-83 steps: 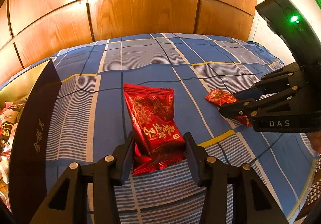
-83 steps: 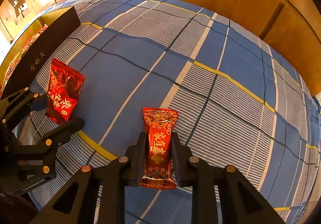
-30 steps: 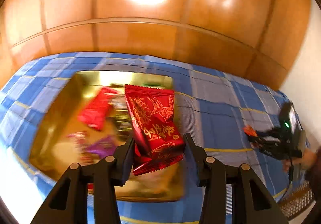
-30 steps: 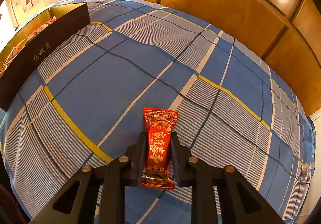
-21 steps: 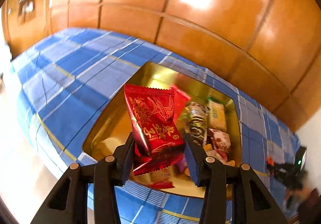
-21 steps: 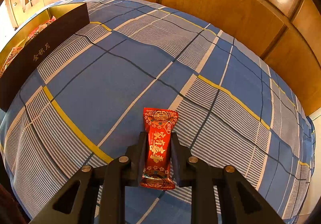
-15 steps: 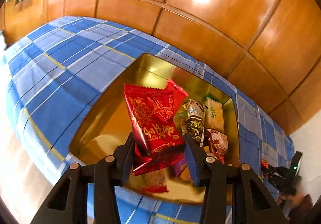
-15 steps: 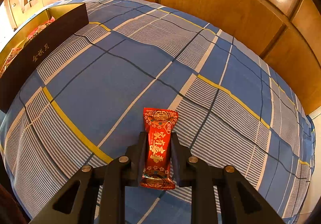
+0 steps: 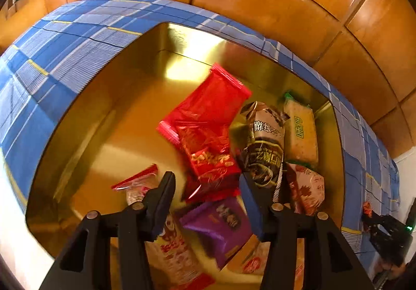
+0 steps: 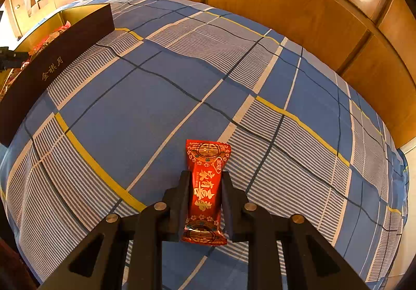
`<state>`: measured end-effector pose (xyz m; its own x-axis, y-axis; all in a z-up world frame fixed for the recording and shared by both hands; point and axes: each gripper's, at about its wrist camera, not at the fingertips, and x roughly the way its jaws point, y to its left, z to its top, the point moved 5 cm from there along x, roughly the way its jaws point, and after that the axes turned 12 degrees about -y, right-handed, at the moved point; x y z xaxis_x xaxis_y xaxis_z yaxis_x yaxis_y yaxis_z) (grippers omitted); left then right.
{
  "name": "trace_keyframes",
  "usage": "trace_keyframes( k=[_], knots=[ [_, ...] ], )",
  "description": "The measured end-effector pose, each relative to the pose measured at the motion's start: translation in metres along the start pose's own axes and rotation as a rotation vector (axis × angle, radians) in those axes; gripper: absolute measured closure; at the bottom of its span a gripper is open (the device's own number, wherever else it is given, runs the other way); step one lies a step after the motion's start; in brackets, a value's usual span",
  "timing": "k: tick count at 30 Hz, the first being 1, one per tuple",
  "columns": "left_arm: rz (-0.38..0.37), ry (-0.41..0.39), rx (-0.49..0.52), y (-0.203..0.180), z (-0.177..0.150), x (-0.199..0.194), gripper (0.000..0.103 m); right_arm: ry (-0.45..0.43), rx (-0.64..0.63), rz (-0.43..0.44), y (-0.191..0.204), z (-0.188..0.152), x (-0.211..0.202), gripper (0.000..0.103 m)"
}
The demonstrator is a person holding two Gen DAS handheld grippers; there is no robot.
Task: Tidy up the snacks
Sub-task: 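Release the red packet into the gold box from the left gripper, then carry the small red wrapped candy toward the gold box with the right gripper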
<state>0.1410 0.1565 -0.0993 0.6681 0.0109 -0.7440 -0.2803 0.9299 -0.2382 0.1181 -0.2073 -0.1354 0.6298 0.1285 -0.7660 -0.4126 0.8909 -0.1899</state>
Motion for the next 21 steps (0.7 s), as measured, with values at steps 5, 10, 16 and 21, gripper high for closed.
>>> trace_keyframes(
  k=[5, 10, 16, 21],
  knots=[
    [0.08, -0.073, 0.044, 0.007, -0.009, -0.021, 0.05, 0.0, -0.004, -0.007, 0.001, 0.0, 0.0, 0.08],
    [0.158, -0.132, 0.079, 0.012, -0.017, -0.039, 0.051, -0.003, -0.005, -0.015, 0.003, 0.0, -0.001, 0.08],
    [0.176, -0.218, 0.102, 0.009, -0.02, -0.07, 0.051, -0.004, 0.009, -0.022, 0.004, -0.001, -0.002, 0.081],
    [0.155, -0.254, 0.118, 0.003, -0.024, -0.088, 0.051, 0.003, 0.032, -0.018, 0.001, -0.001, -0.002, 0.081]
  ],
)
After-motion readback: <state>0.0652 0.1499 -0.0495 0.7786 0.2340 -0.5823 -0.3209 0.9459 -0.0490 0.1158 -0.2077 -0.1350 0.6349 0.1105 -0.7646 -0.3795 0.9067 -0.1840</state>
